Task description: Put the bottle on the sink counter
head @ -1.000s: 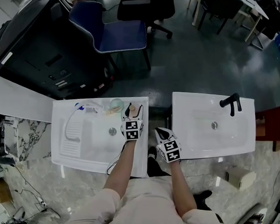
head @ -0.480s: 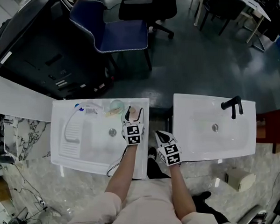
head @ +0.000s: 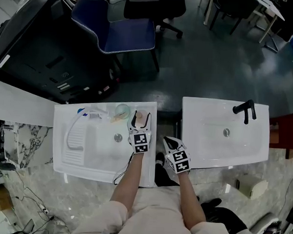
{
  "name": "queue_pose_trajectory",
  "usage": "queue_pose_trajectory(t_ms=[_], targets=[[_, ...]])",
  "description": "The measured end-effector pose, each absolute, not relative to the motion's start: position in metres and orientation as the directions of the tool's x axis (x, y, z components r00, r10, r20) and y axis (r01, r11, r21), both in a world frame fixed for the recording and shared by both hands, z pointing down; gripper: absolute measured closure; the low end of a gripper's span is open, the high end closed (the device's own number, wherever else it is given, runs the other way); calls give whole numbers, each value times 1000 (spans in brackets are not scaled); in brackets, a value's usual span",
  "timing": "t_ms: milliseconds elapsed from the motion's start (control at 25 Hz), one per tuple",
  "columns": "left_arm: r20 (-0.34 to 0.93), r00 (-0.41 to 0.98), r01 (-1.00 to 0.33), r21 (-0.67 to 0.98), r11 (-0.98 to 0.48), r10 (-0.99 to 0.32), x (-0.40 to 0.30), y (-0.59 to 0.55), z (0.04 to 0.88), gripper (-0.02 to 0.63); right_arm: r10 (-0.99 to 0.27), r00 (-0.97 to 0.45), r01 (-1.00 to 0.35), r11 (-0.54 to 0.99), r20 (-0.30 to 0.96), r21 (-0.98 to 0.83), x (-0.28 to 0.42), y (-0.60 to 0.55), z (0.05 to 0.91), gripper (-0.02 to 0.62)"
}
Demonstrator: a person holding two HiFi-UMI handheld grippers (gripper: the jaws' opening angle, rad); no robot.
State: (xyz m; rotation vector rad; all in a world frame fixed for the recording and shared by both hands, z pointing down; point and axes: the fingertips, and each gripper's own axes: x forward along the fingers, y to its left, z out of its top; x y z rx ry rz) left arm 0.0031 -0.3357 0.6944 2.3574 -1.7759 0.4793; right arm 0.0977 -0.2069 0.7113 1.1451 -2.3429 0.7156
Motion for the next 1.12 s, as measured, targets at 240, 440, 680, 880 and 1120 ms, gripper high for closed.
queue_pose_trajectory(t_ms=[240,440,680,880,1120], targets=[[291,237,-964,-51,-262,-927,2,-338,693,351,-584,-566,-810,526,583,-260,95,-206,712,589],[294,243,-961,-56,-270,-925,2,-346,695,351,-585,-564,-811,526,583,-257,95,-204,711,589],[319,257,-954,-64,-292,-912,4,-348,695,351,-592,-560,-814,524,579,-251,97,-200,713,589],[327,245,-957,-69,-281,-913,2,-347,687,350,-591,-559,-815,522,582,-252,100,-197,713,589],[363,222,-963,-61,-261,-905,-1,-341,692,345,-589,-570,-806,536,573,-251,93,-197,709,589]])
